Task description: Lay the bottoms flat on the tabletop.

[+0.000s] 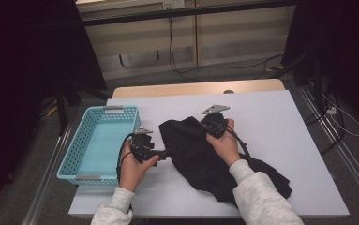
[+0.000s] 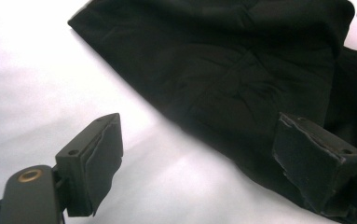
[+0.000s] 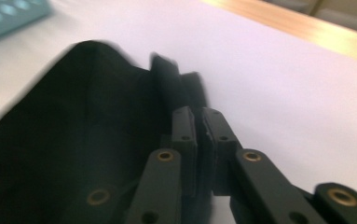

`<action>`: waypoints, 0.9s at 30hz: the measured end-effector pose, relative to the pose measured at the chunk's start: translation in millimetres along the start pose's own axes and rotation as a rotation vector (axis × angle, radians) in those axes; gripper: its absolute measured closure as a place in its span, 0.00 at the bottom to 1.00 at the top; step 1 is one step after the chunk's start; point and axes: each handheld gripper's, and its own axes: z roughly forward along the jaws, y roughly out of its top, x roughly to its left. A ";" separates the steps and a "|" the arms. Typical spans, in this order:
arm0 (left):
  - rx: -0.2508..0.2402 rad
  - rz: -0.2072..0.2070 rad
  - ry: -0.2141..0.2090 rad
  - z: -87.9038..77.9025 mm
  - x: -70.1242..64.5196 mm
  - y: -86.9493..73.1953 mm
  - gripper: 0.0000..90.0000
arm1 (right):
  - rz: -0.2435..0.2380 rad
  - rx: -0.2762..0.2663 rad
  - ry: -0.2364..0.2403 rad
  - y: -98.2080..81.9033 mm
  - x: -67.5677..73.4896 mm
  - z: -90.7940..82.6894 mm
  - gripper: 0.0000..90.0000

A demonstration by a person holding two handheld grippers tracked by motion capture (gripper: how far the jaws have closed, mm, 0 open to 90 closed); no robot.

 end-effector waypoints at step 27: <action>0.013 0.001 -0.002 3.9 0.2 -0.1 0.19 | 0.017 0.112 0.099 -23.2 -5.6 7.9 0.91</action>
